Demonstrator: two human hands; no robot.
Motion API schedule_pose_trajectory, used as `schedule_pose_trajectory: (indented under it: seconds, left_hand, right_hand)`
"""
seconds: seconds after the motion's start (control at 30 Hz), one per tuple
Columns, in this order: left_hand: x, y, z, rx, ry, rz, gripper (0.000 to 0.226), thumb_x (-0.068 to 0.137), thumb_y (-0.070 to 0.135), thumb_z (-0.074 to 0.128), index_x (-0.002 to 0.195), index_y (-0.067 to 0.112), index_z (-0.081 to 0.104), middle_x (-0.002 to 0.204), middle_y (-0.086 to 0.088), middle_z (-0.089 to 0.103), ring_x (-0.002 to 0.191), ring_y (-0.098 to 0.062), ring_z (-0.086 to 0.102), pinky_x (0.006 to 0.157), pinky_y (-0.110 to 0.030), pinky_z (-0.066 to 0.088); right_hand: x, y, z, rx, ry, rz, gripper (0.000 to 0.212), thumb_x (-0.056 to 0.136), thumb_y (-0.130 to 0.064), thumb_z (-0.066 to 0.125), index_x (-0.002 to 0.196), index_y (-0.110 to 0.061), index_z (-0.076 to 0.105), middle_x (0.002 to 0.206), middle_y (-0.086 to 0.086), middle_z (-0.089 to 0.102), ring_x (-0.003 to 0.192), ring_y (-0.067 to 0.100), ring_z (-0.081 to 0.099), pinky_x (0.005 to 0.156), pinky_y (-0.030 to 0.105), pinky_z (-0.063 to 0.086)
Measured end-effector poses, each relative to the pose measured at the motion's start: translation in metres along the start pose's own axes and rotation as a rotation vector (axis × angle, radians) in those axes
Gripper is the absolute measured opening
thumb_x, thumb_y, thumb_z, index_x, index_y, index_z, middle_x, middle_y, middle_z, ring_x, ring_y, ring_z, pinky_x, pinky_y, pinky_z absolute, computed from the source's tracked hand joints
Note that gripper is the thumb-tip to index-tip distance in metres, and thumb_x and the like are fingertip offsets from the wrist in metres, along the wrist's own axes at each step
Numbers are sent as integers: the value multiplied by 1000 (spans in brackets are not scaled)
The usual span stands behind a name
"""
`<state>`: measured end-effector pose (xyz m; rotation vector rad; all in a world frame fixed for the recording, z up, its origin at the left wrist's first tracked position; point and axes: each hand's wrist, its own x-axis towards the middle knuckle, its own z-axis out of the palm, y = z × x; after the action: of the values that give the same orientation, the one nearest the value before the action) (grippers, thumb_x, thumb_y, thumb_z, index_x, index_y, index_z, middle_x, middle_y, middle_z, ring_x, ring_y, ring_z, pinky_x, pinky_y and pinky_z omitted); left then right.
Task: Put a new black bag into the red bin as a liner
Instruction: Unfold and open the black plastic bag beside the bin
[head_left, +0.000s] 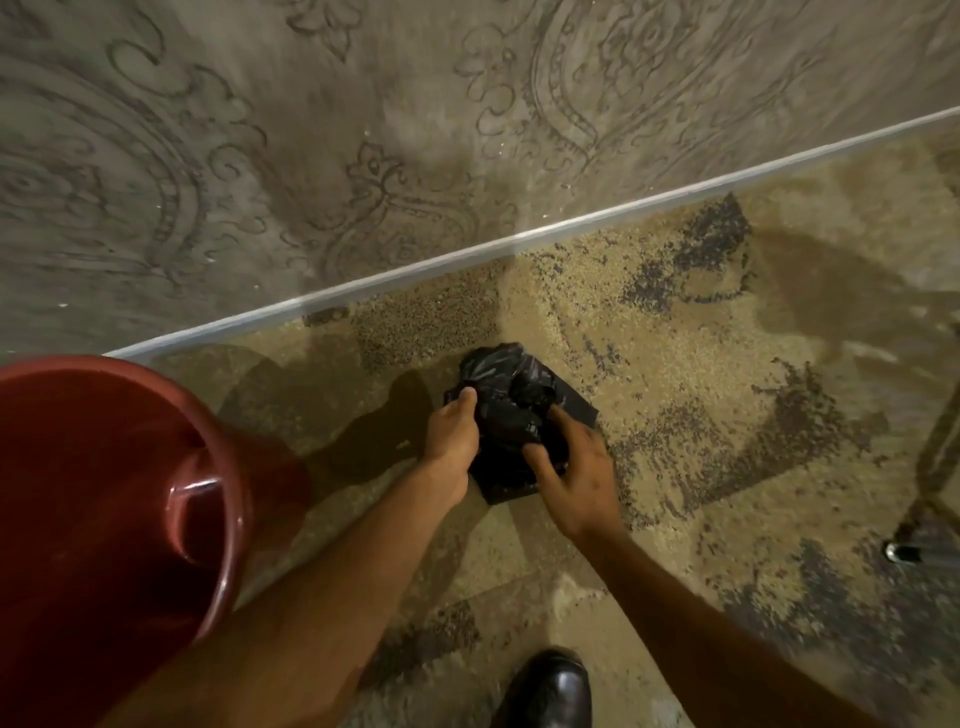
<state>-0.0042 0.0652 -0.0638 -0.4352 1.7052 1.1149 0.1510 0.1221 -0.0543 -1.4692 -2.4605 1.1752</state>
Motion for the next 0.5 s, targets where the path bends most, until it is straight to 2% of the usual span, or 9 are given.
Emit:
schedule_pose_trajectory:
  seconds: [0.07, 0.13, 0.2, 0.27, 0.37, 0.43, 0.47, 0.5]
  left_hand:
    - [-27, 12, -10, -20, -33, 55, 47, 101, 48, 48, 133, 17, 63, 126, -10, 69, 109, -26, 68, 83, -36, 58]
    - [-59, 30, -22, -10, -53, 101, 49, 100, 48, 50, 133, 15, 64, 127, -11, 69, 111, -26, 69, 93, -40, 57]
    - [-93, 45, -34, -30, -99, 127, 50, 99, 47, 52, 135, 13, 64, 129, -11, 69, 116, -28, 68, 102, -47, 53]
    - [-131, 62, -49, -115, -190, 130, 46, 100, 44, 54, 130, 12, 68, 124, -12, 72, 113, -30, 70, 103, -50, 51]
    - [-180, 84, -75, -220, -321, 110, 36, 98, 44, 58, 117, 18, 76, 122, -10, 74, 114, -28, 71, 104, -48, 49]
    - [-209, 96, -96, -274, -370, 79, 41, 97, 48, 57, 125, 20, 72, 128, -8, 71, 120, -26, 67, 107, -46, 47]
    - [-225, 104, -105, -295, -379, 71, 43, 98, 50, 54, 126, 21, 71, 127, -7, 72, 119, -24, 68, 105, -44, 47]
    - [-239, 111, -113, -304, -356, 69, 41, 99, 50, 52, 119, 23, 75, 121, -4, 75, 112, -19, 71, 99, -41, 51]
  right_hand:
    - [-13, -18, -22, 128, 61, 37, 57, 96, -57, 42, 145, -28, 44, 130, -2, 53, 118, 11, 47, 103, 43, 45]
    - [-25, -42, -46, 213, 107, 45, 53, 97, -57, 37, 142, -30, 47, 126, -6, 52, 117, 8, 47, 103, 43, 45]
    - [-35, -65, -66, 284, 122, 79, 52, 97, -55, 37, 141, -30, 48, 133, -4, 54, 124, 13, 49, 105, 46, 45]
    - [-45, -91, -86, 411, 93, 162, 52, 99, -50, 44, 145, -28, 43, 140, -3, 51, 130, 18, 48, 108, 50, 44]
    - [-59, -135, -117, 773, -79, 290, 62, 91, -48, 60, 147, -30, 42, 137, -10, 54, 129, 21, 53, 106, 49, 47]
    - [-70, -165, -139, 1030, -271, 373, 60, 85, -46, 68, 139, -26, 53, 134, 3, 63, 122, 29, 61, 99, 50, 52]
    - [-76, -182, -149, 1084, -360, 383, 56, 84, -42, 70, 135, -21, 58, 131, 10, 66, 118, 33, 64, 95, 50, 54]
    - [-82, -197, -157, 1097, -422, 374, 51, 83, -37, 73, 128, -16, 64, 126, 15, 68, 113, 36, 67, 91, 48, 57]
